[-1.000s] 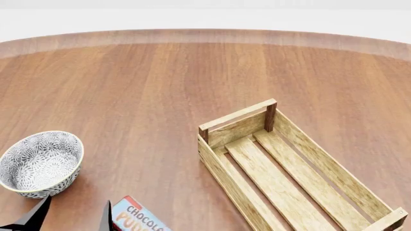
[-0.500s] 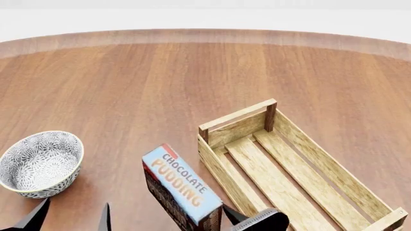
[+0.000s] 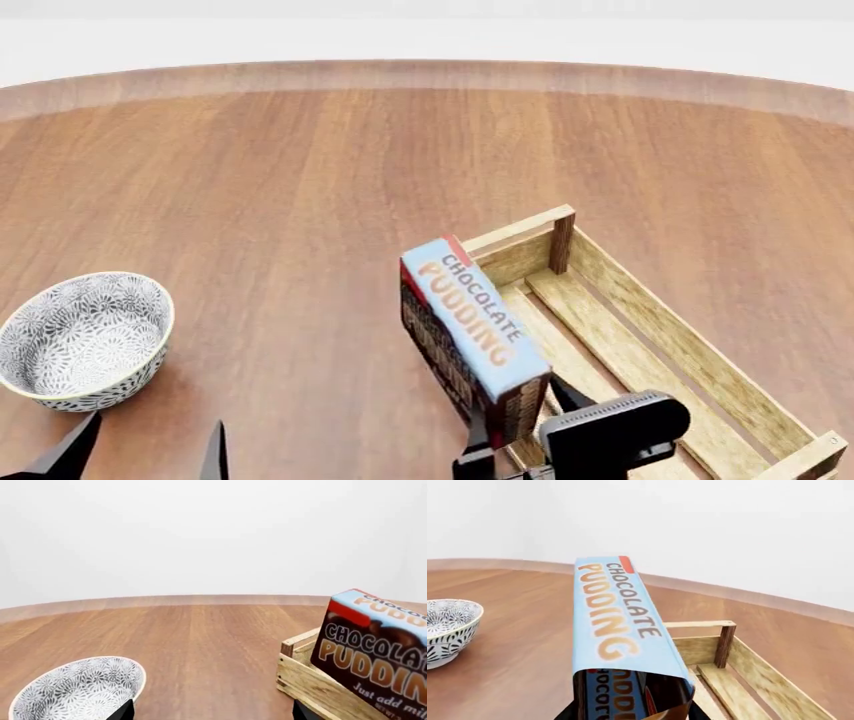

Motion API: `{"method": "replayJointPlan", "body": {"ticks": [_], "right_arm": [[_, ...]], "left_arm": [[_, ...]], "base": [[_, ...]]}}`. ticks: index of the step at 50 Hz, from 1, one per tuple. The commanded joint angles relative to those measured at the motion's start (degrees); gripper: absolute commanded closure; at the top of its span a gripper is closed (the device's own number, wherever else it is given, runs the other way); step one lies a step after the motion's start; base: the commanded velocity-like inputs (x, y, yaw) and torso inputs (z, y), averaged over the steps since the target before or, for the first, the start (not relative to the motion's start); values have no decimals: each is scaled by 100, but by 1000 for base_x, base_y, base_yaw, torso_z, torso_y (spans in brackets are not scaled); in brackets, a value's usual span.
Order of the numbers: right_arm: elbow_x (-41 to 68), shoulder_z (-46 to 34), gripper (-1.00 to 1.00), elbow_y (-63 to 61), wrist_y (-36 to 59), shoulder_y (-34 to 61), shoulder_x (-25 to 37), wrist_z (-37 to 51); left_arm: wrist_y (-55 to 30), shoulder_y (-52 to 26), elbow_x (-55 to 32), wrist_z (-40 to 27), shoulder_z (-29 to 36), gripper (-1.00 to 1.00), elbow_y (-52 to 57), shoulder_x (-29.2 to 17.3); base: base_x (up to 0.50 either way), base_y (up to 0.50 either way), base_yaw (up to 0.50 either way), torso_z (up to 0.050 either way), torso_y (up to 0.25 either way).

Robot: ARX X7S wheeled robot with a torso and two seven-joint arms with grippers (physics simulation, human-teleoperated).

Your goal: Pick up the chocolate pudding and put it in the tray.

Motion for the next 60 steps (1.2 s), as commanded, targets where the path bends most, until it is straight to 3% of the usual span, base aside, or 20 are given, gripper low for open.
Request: {"method": "replayJointPlan", "body": {"ticks": [1,53,60], "right_arm": [[-86,235,100,295,-124,157,74,116],[-290,718,100,3158,-1747,845,107,502],[-254,748,100,3046,-1679,764,123,564]], "left_arm": [[50,-8,-29,-18,8,-100,-52,-20],[335,19,-135,-55,111,-100,-353,-49],[360,20,-152,-64,119,-100,-377,-58]], "base": [[0,0,0,0,10],[0,0,0,0,0],[0,0,0,0,0]]}}
